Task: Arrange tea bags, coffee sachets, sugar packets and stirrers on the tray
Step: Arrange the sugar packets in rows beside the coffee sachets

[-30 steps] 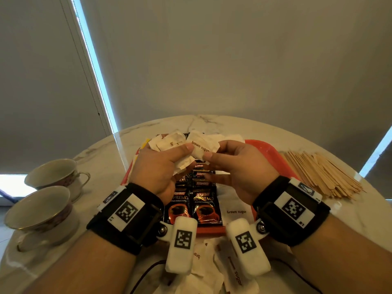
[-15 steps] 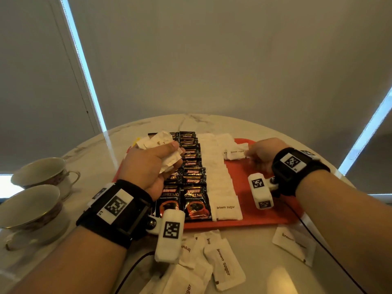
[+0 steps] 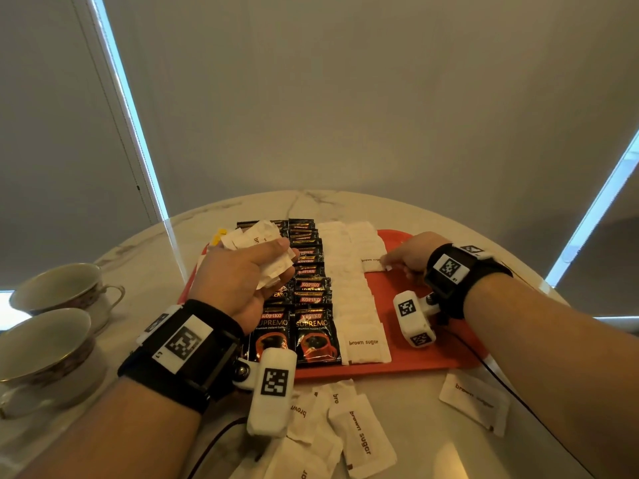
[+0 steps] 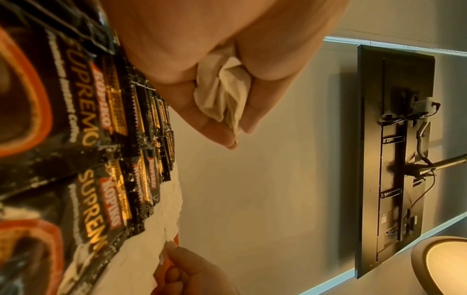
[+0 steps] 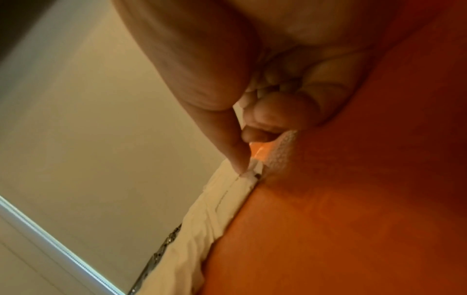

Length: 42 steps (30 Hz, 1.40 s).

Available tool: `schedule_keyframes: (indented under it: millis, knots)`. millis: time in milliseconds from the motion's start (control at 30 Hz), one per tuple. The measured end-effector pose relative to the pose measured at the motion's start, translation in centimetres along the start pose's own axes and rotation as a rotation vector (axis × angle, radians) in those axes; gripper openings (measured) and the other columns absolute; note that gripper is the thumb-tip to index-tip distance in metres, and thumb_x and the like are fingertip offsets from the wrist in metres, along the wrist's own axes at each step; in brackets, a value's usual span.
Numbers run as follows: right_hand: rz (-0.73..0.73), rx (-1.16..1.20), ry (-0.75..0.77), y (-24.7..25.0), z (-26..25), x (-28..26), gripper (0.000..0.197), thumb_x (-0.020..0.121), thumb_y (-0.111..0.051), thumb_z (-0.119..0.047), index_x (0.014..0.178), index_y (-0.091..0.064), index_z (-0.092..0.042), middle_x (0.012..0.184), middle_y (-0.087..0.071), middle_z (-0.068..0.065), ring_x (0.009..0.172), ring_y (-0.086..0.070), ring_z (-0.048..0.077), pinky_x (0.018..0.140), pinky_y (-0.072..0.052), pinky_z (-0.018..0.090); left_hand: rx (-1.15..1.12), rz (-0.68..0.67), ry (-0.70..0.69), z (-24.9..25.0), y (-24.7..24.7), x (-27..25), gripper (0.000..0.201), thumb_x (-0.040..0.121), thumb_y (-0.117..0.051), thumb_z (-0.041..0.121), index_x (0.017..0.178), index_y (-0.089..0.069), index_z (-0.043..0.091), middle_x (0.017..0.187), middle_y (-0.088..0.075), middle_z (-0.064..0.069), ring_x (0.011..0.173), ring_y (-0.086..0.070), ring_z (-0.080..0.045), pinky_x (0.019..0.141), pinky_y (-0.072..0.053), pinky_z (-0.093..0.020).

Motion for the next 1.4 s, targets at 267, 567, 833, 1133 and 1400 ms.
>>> schedule_keyframes:
  millis: [267,567,833,1133,1400]
  knots:
    - [-0.181,0.332,-0.028,-1.0,0.2,-1.5,0.021,0.093,-0.071,-0.019,0.103,-0.073,0.0,0.09,-0.075,0.012,0.055,-0.053,0.013,0.051,-0.045,0.024,-0.039,-0.028,0.132,-0.1,0.0,-0.2,0.024,0.096,-0.065,0.002,0.119,-0.059,0.005,0.103,-0.075,-0.026,0.068,-0.071,-0.026,0.05,-0.058,-0.026]
    - [-0.435,0.732,0.307,-3.6,-2.8,-8.6,0.018,0.09,-0.075,-0.028,0.097,-0.072,-0.012,0.075,-0.061,-0.001,0.051,-0.04,0.008,0.047,-0.029,0.022,0.085,-0.32,0.273,0.0,-1.4,-2.5,0.031,0.093,-0.042,-0.01,0.11,-0.063,0.004,0.082,-0.078,-0.017,0.074,-0.078,-0.03,0.051,-0.058,-0.028]
    - [-0.391,0.693,0.504,-5.8,-3.4,-11.6,0.008,0.087,-0.076,-0.017,0.09,-0.072,-0.01,0.067,-0.061,-0.002,0.054,-0.05,0.009,0.051,-0.041,0.025,0.248,-0.381,0.248,-0.7,-1.4,-1.9,0.053,0.087,-0.049,-0.019,0.128,-0.06,0.012,0.116,-0.069,-0.022,0.081,-0.078,-0.032,0.057,-0.06,-0.038]
    - [-0.457,0.913,0.4,-5.7,-2.6,-11.1,0.023,0.089,-0.075,-0.026,0.074,-0.061,-0.016,0.073,-0.069,0.004,0.059,-0.063,0.012,0.054,-0.052,0.024,0.119,-0.26,0.178,-0.3,-1.4,-1.8,0.035,0.09,-0.05,-0.012,0.114,-0.068,0.008,0.091,-0.08,-0.013,0.073,-0.078,-0.029,0.056,-0.062,-0.036]
    - [-0.476,0.91,0.452,-5.7,-2.8,-11.4,0.018,0.091,-0.072,-0.024,0.098,-0.067,-0.009,0.085,-0.07,0.008,0.071,-0.066,0.016,0.063,-0.058,0.029,0.049,-0.139,0.208,-0.5,-1.4,-1.9,0.023,0.098,-0.056,-0.001,0.115,-0.067,0.009,0.102,-0.079,-0.018,0.083,-0.079,-0.034,0.054,-0.062,-0.036]
Point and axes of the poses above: each hand's wrist, its own x-axis towards the middle knuckle, its own y-axis out of the back of the hand, z = x × y, the point moved 4 cm from there along x, towards the middle knuckle
